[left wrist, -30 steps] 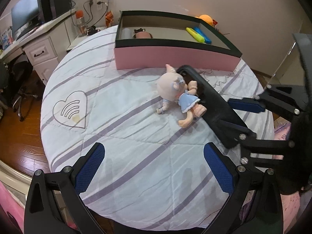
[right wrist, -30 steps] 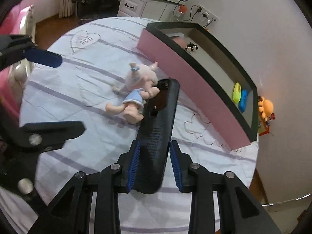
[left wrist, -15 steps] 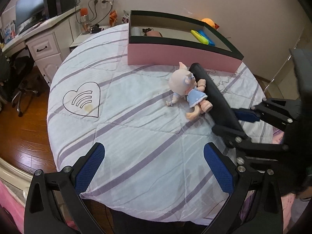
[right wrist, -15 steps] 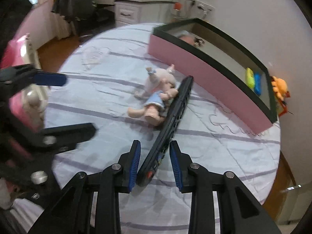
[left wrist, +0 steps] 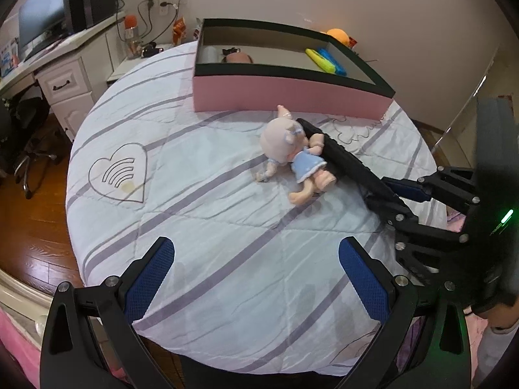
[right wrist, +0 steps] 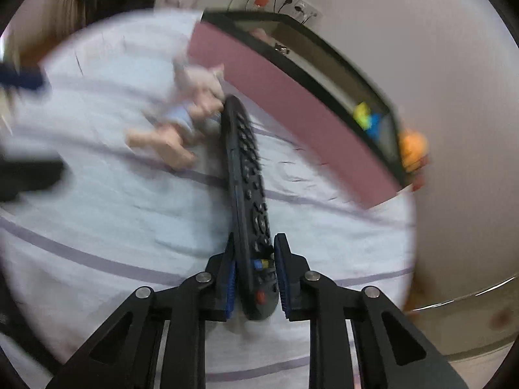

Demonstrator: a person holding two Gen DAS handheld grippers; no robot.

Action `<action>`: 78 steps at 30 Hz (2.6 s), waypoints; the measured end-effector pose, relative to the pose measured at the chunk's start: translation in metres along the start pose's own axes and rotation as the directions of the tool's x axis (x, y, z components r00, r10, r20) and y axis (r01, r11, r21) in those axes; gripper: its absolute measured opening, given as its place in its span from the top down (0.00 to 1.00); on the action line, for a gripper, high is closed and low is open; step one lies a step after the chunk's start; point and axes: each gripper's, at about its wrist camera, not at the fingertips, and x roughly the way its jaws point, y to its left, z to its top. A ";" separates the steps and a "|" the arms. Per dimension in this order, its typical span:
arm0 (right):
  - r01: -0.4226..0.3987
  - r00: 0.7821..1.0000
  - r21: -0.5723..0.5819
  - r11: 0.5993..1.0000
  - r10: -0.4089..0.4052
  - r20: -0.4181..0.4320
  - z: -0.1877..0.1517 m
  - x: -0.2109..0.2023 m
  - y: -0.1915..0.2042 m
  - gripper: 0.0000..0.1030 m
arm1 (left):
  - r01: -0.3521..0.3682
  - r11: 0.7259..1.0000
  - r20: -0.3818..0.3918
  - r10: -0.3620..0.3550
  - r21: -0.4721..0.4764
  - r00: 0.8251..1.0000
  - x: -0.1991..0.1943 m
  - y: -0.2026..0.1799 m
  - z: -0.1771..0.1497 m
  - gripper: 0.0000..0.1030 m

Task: Organize rigid objects
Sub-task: 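Close the right gripper on the black remote beside the doll, then lift the black remote with the right gripper and carry it over the box, then lower the remote into the box and open the right gripper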

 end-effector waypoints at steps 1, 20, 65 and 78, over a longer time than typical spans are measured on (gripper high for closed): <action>-0.054 0.999 0.037 0.998 0.054 0.007 0.000 -0.004 -0.008 0.79 | 0.004 1.000 0.000 -0.004 0.005 1.000 0.000 -0.003 0.001 0.01; -0.440 0.898 0.186 0.879 0.435 0.065 0.006 0.008 -0.071 0.39 | -0.045 0.999 -0.012 0.045 0.001 0.999 0.004 -0.030 0.012 0.01; -0.453 0.892 0.544 0.707 0.363 0.270 0.146 0.067 -0.184 0.57 | -0.003 1.000 0.040 0.003 0.020 0.999 0.018 0.005 0.079 0.01; -0.294 0.950 0.637 0.713 0.293 0.110 0.151 0.127 -0.162 0.57 | 0.008 1.000 0.004 -0.008 0.017 1.000 0.033 0.024 0.079 0.00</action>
